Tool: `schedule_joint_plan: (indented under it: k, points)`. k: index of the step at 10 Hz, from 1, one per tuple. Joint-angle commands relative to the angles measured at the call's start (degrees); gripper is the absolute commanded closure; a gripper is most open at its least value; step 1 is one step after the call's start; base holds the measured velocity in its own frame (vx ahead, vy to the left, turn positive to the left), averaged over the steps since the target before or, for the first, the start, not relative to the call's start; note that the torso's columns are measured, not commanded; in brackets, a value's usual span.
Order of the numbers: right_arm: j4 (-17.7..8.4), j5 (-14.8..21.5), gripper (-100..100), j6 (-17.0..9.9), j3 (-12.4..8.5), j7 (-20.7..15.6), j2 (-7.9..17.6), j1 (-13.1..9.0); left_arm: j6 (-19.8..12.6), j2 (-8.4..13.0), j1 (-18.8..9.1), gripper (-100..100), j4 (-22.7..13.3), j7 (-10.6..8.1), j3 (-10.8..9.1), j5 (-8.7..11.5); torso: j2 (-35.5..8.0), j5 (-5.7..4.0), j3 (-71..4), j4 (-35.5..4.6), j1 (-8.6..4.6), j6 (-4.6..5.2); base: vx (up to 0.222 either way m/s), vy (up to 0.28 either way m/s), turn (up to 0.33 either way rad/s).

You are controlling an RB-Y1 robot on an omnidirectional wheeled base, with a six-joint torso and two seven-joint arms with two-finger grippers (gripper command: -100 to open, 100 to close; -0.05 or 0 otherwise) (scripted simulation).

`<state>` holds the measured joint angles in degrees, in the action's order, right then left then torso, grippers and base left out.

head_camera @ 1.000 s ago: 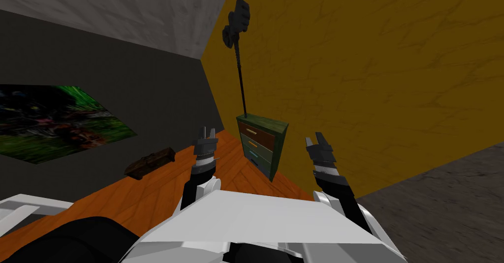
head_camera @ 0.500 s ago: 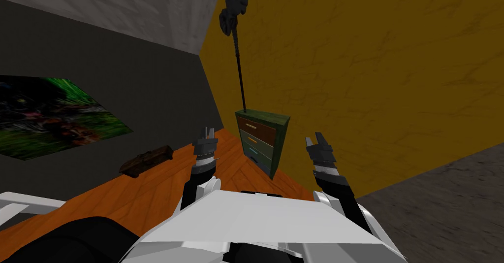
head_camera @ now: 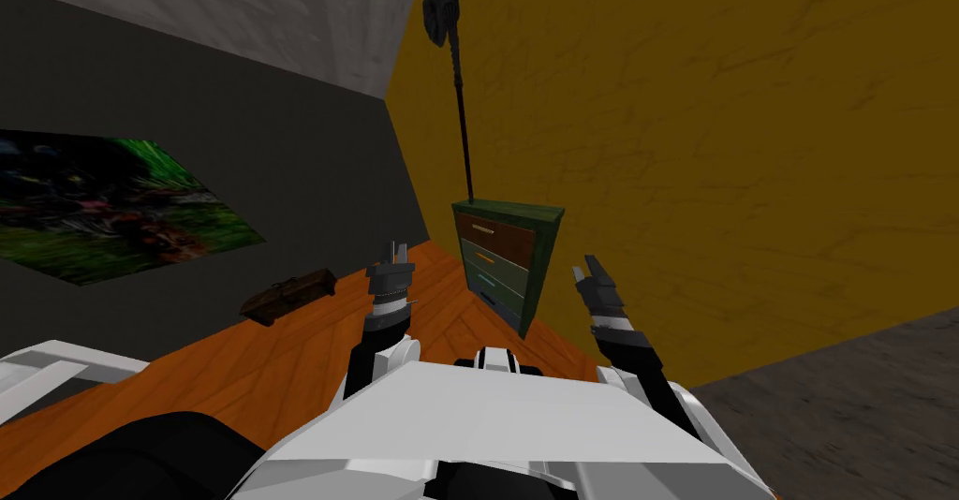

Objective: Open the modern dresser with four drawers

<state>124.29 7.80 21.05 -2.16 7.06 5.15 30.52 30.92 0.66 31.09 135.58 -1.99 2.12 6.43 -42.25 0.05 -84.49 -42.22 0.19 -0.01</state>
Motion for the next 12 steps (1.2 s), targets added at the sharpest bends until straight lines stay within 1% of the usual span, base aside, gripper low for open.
schedule_joint_plan:
  k: [1, 2, 4, 5, 7, 8, 9, 10, 11, 12]
  points:
    - [-4.8, 2.7, -100, -3.7, 1.1, -1.2, 2.8, -0.9, 0.0, 0.0, 0.0, 0, 0.0, 0.0, 0.0, 0.0, 0.0, -0.01, -0.1, 0.0, -0.05, 0.02, -0.014, 0.149, 0.103]
    - [-4.8, 2.7, -100, -3.8, 1.1, -1.2, 2.8, -0.9, 0.0, 0.0, 0.0, 0, 0.0, 0.0, 0.0, 0.0, 0.0, -0.03, -0.1, -0.1, -0.1, 0.01, -0.011, 0.109, 0.056]
    - [-8.7, 5.4, -100, -7.5, 2.5, -2.3, 4.5, -1.5, 0.0, 0.0, 0.0, 0, 0.0, 0.0, 0.0, 0.0, 0.0, -0.09, -0.1, -0.1, -0.29, 0.0, 0.0, 0.135, 0.131]
    - [-8.9, 5.4, -100, -7.9, 2.5, -2.3, 4.5, -1.5, 0.0, 0.0, 0.0, 0, 0.0, 0.0, 0.0, 0.0, 0.0, -0.03, -0.1, -0.1, -0.06, 0.01, -0.016, 0.125, 0.05]
    - [-12.8, 8.6, -100, -12.0, 4.2, -3.5, 5.9, -2.2, 0.0, 0.0, 0.0, 0, 0.0, 0.0, 0.0, 0.0, -0.1, -0.08, 0.0, -0.1, -0.28, 0.01, -0.026, 0.131, 0.176]
    - [-13.5, 8.6, -100, -12.6, 4.2, -3.5, 5.9, -2.2, 0.0, 0.0, 0.0, 0, 0.0, 0.0, 0.0, 0.0, -0.1, -0.04, 0.0, -0.1, -0.1, 0.0, -0.005, 0.132, 0.056]
    - [-15.9, 10.4, -100, -14.3, 5.1, -4.2, 6.5, -2.5, 0.0, 0.0, 0.0, 0, 0.0, 0.0, 0.0, 0.0, 0.0, -0.04, -0.1, -0.1, -0.19, 0.04, 0.005, 0.142, 0.115]
    - [-15.9, 10.4, -100, -15.0, 5.1, -4.2, 6.5, -2.5, 0.0, 0.0, 0.0, 0, 0.0, 0.0, 0.0, 0.0, 0.0, -0.05, -0.1, 0.0, -0.18, 0.01, 0.009, 0.117, 0.058]
    - [-18.4, 12.2, -100, -16.4, 6.0, -4.9, 7.2, -2.9, 0.0, 0.0, 0.0, 0, 0.0, 0.0, -0.01, 0.0, 0.0, -0.06, -0.1, -0.1, -0.27, 0.03, 0.016, 0.148, 0.144]
    - [-18.4, 12.2, -100, -17.8, 6.0, -4.9, 7.2, -2.9, 0.0, 0.0, 0.0, 0, 0.0, 0.0, 0.0, 0.0, 0.0, -0.05, -0.1, -0.1, -0.14, -0.01, -0.001, 0.118, 0.072]
